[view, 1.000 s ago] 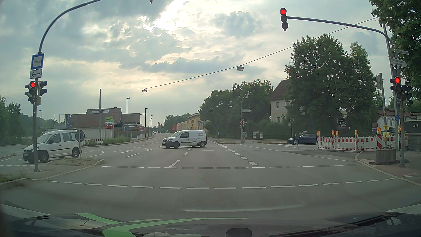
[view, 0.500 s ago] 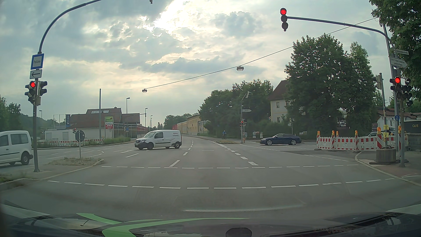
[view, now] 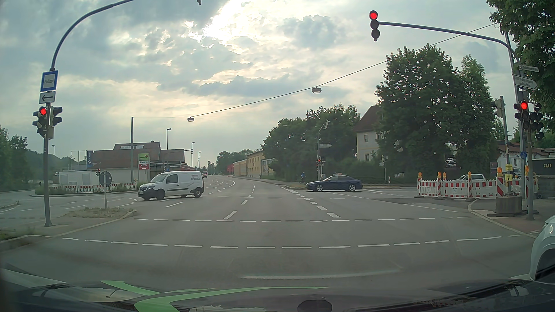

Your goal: Follow the waypoints while adhering to traffic rules and regulations

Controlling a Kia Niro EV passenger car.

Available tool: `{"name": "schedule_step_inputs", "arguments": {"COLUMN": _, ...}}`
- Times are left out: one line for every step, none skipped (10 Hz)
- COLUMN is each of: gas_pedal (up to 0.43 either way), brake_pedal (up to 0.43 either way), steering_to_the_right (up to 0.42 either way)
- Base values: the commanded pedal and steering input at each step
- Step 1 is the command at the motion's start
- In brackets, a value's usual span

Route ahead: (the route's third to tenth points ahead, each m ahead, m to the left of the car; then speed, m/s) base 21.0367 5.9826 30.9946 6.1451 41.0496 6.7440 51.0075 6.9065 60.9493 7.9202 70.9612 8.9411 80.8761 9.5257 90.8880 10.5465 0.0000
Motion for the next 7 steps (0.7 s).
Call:
{"name": "schedule_step_inputs", "arguments": {"gas_pedal": 0.000, "brake_pedal": 0.256, "steering_to_the_right": 0.000}}
{"name": "schedule_step_inputs", "arguments": {"gas_pedal": 0.000, "brake_pedal": 0.256, "steering_to_the_right": 0.000}}
{"name": "schedule_step_inputs", "arguments": {"gas_pedal": 0.000, "brake_pedal": 0.256, "steering_to_the_right": 0.000}}
{"name": "schedule_step_inputs", "arguments": {"gas_pedal": 0.000, "brake_pedal": 0.256, "steering_to_the_right": 0.001}}
{"name": "schedule_step_inputs", "arguments": {"gas_pedal": 0.000, "brake_pedal": 0.256, "steering_to_the_right": 0.001}}
{"name": "schedule_step_inputs", "arguments": {"gas_pedal": 0.000, "brake_pedal": 0.256, "steering_to_the_right": 0.001}}
{"name": "schedule_step_inputs", "arguments": {"gas_pedal": 0.000, "brake_pedal": 0.256, "steering_to_the_right": 0.001}}
